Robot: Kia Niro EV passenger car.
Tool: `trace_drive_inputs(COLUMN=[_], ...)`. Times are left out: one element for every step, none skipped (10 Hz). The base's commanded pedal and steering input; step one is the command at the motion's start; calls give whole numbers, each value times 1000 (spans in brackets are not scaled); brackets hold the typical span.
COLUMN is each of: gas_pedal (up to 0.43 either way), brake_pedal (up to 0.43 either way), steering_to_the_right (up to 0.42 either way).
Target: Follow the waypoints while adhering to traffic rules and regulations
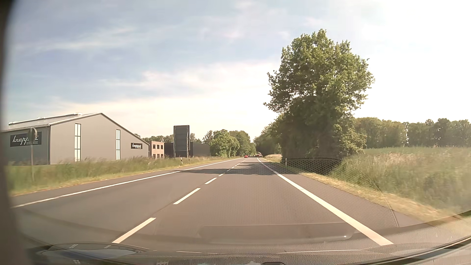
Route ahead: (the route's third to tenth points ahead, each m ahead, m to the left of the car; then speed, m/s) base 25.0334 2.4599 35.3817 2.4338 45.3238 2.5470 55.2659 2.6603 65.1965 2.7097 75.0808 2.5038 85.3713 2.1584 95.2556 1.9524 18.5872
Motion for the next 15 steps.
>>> trace_drive_inputs(gas_pedal=[280, 280, 280, 280, 280, 280, 280, 280, 280, 280, 280, 268, 268, 268, 268], brake_pedal=[0, 0, 0, 0, 0, 0, 0, 0, 0, 0, 0, 0, 0, 0, 0], steering_to_the_right=[-4, -4, -3, -3, -3, -3, -2, -2, -2, -1, -1, 0, 0, 0, 0])
